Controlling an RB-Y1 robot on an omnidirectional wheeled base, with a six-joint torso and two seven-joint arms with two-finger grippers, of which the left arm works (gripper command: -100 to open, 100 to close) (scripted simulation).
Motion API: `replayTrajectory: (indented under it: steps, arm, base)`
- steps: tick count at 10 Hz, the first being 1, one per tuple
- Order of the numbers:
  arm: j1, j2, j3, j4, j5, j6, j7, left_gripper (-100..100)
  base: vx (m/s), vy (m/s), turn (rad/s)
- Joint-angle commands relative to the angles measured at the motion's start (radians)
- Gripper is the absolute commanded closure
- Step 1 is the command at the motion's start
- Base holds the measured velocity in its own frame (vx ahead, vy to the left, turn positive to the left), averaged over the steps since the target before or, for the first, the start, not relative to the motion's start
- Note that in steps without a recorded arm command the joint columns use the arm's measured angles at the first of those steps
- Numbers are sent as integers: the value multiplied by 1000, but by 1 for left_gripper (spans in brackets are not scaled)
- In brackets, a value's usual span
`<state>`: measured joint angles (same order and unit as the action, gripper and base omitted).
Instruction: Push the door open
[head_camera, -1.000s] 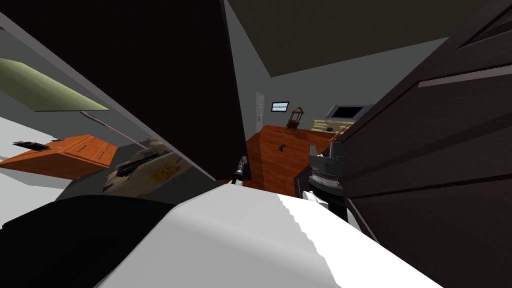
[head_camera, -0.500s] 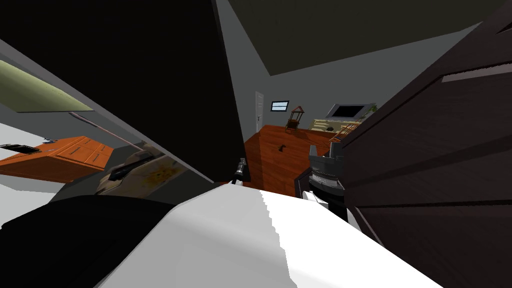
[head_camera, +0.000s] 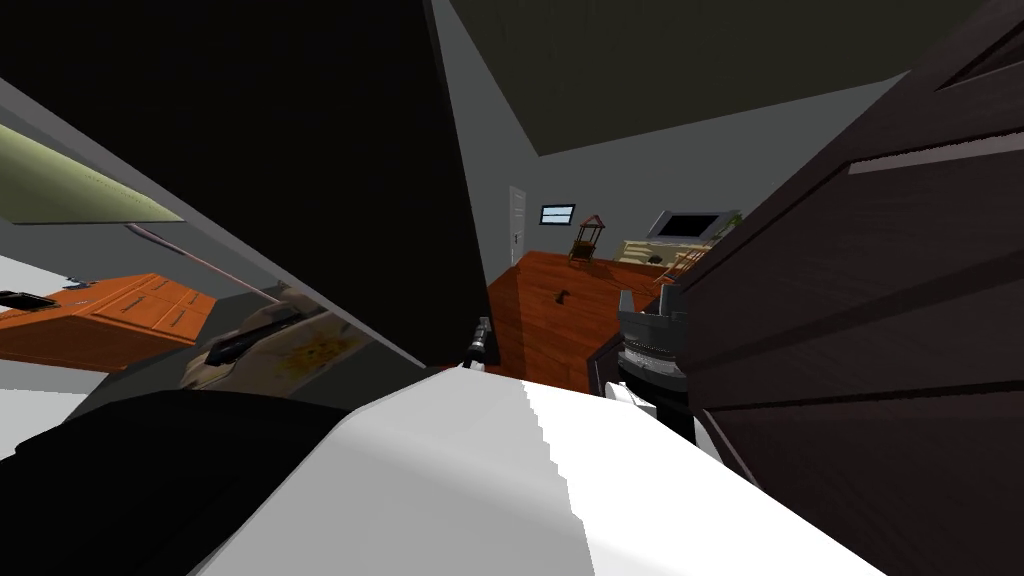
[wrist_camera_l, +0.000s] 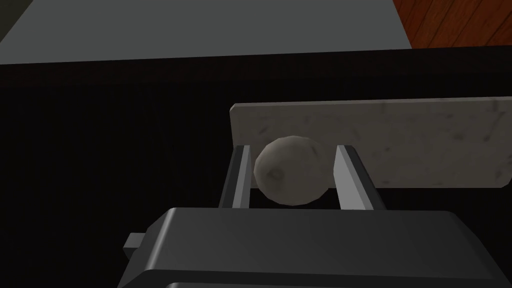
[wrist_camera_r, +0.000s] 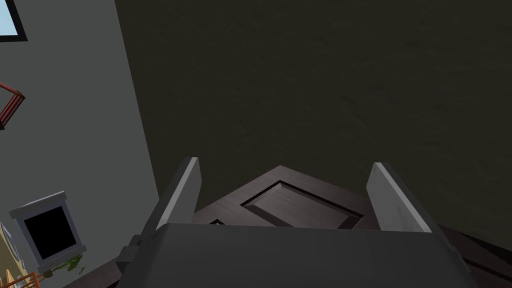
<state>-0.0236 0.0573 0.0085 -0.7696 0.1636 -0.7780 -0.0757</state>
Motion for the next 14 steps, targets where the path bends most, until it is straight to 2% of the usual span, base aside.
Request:
replayTrajectory:
  steps: [1,5,7,8,10,12,13,14]
  arm:
    - [-5,9,26,1,20,-8,-17,100]
    - [12,23,85,-20,73,-8,-56,100]
    - [12,23,85,-20,73,-8,-56,100]
    - [19,26,110,-29,95,-9,-72,100]
    - [27,29,135,-38,118,-9,-89,100]
    - [32,29,153,-45,134,-9,-101,100]
    - [38,29,172,-51,150,-10,-112,100]
    - [38,29,172,-51,150,-10,-112,100]
  base:
    - [169,-41,-56]
    - [203,-4,-58]
    - [101,20,2]
    - [107,-4,-79]
    - [137,-4,-48]
    - [125,-1,-31]
    - [155,26,-44]
    - [129,11,-24]
